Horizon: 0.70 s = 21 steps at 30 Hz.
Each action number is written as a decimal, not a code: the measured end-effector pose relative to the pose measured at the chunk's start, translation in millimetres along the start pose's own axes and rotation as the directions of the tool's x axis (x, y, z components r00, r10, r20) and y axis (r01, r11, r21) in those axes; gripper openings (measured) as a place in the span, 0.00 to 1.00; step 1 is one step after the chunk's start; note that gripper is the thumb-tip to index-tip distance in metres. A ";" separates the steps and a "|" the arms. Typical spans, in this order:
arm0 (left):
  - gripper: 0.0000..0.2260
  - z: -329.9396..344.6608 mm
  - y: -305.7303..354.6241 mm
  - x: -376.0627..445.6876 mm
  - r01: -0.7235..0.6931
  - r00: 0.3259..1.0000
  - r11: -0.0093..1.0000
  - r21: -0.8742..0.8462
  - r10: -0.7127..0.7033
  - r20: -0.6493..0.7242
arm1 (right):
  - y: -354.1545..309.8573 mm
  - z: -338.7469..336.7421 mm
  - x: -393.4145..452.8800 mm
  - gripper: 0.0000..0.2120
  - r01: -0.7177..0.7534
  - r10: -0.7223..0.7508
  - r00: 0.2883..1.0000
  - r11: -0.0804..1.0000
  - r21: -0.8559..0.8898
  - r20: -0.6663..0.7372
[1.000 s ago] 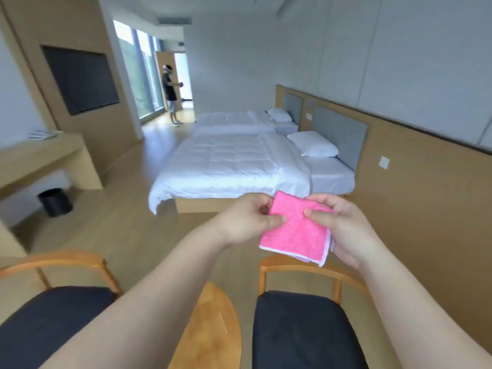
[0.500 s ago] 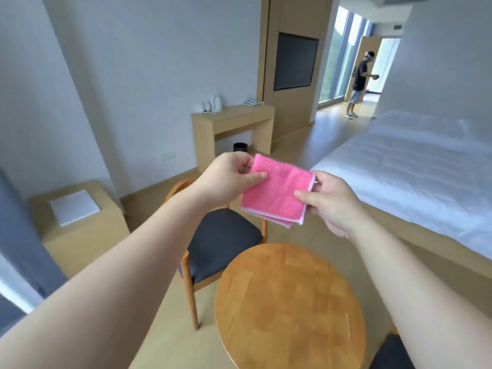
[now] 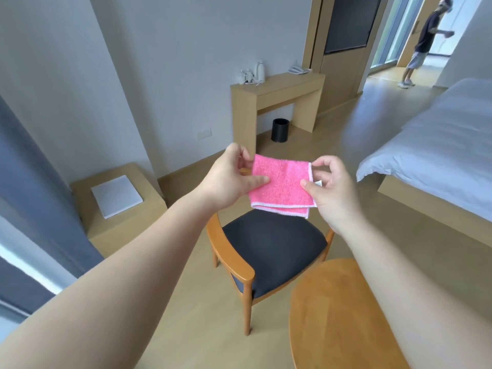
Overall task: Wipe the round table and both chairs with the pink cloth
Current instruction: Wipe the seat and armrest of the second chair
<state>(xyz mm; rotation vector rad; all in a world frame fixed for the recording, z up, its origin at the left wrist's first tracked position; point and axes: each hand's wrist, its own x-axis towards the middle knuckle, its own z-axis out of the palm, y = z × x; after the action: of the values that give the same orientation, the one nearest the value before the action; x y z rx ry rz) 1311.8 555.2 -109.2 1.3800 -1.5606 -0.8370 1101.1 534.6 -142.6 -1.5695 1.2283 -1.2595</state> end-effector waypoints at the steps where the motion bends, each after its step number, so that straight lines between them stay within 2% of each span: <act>1: 0.19 -7.1 -12.2 11.6 0.018 0.999 1.000 0.007 -0.018 0.032 | 5.4 10.5 10.5 0.18 -0.013 0.013 1.000 1.000 -0.002 -0.009; 3: 0.20 -16.6 -37.3 34.2 0.064 0.995 0.997 0.035 -0.066 0.078 | 19.9 27.3 31.2 0.17 -0.008 0.008 1.000 0.999 -0.053 -0.011; 6: 0.16 -21.7 -74.2 66.0 0.109 0.991 0.991 0.082 -0.115 0.074 | 45.2 47.3 60.8 0.15 -0.016 0.021 0.999 0.984 -0.178 0.030; 9: 0.13 -18.6 -111.9 95.1 0.151 0.987 0.982 0.114 -0.156 0.035 | 70.6 63.1 91.6 0.16 -0.092 0.107 0.992 0.977 -0.190 0.068; 13: 0.09 -13.9 -165.2 131.5 0.236 0.971 0.954 0.183 -0.240 0.001 | 112.3 84.8 138.4 0.12 -0.153 0.186 0.971 0.967 -0.204 0.153; 17: 0.05 -12.9 -231.4 161.5 0.354 0.934 0.867 0.350 -0.349 -0.079 | 167.4 108.9 188.9 0.10 -0.226 0.282 0.938 0.938 -0.262 0.199; 21: 0.07 -6.6 -305.6 181.8 0.484 0.865 0.733 0.478 -0.482 -0.138 | 240.6 131.7 223.0 0.13 -0.320 0.403 0.897 0.877 -0.359 0.183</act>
<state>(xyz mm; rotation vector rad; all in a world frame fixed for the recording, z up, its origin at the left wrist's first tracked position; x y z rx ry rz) 1439.0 327.4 -351.0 2.2401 -1.4873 -0.7434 1188.6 258.9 -345.7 -1.5651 1.5266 -0.6164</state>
